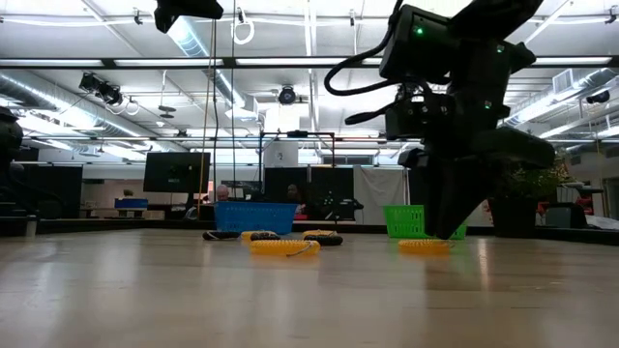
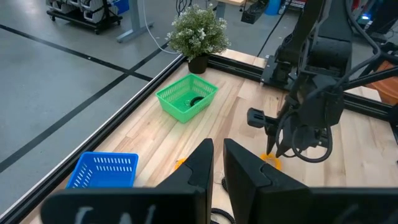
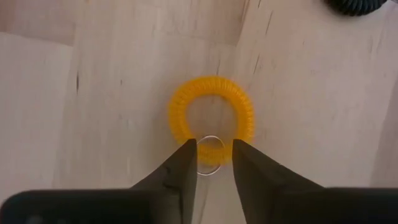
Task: Sort spring keychains
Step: Put the yellow spring keychain into the blue bin
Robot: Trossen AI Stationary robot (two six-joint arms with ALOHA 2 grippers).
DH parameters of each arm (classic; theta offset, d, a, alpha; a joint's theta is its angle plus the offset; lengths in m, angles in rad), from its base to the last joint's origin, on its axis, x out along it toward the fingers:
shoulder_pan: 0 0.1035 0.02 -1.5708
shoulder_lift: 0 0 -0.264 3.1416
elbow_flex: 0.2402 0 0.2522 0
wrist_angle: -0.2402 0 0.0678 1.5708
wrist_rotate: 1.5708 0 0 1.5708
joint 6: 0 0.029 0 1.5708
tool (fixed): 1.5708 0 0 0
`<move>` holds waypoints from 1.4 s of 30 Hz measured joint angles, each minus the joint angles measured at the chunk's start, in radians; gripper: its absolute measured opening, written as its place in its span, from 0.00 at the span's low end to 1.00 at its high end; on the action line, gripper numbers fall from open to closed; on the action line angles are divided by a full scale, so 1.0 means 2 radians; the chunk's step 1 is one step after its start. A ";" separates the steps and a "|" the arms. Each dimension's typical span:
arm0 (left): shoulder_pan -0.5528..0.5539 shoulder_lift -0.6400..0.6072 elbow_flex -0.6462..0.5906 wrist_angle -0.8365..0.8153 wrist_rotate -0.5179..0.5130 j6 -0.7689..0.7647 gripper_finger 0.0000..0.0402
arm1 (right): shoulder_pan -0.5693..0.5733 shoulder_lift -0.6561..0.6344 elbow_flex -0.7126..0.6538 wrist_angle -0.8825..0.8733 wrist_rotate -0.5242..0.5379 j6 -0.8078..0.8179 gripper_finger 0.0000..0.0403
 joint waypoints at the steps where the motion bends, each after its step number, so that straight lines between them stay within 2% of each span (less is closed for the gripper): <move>1: 0.000 0.000 0.000 0.000 0.000 0.000 0.10 | 0.000 0.000 0.000 0.000 0.000 0.000 0.23; 8: 0.000 0.000 0.000 0.000 0.000 0.000 0.10 | 0.001 0.000 0.000 -0.005 -0.025 0.000 0.19; 19: 0.000 0.000 0.000 0.000 0.000 0.000 0.10 | 0.001 0.011 0.000 -0.001 -0.026 -0.001 0.34; 23: 0.000 0.000 0.000 0.000 0.000 0.000 0.10 | 0.001 0.023 0.001 0.002 -0.020 -0.001 0.35; 27: 0.000 0.000 0.000 0.000 0.000 0.000 0.10 | 0.002 0.022 0.001 0.001 -0.013 -0.001 0.26; 33: 0.000 0.000 0.000 0.000 0.000 0.000 0.10 | 0.001 0.022 0.011 -0.018 -0.007 -0.001 0.04; 38: 0.000 0.000 0.000 0.000 0.000 0.000 0.10 | 0.001 0.019 0.038 -0.046 0.006 -0.007 0.03; 42: 0.000 0.000 0.000 0.001 0.000 0.000 0.10 | 0.001 0.010 0.091 -0.120 0.006 -0.025 0.01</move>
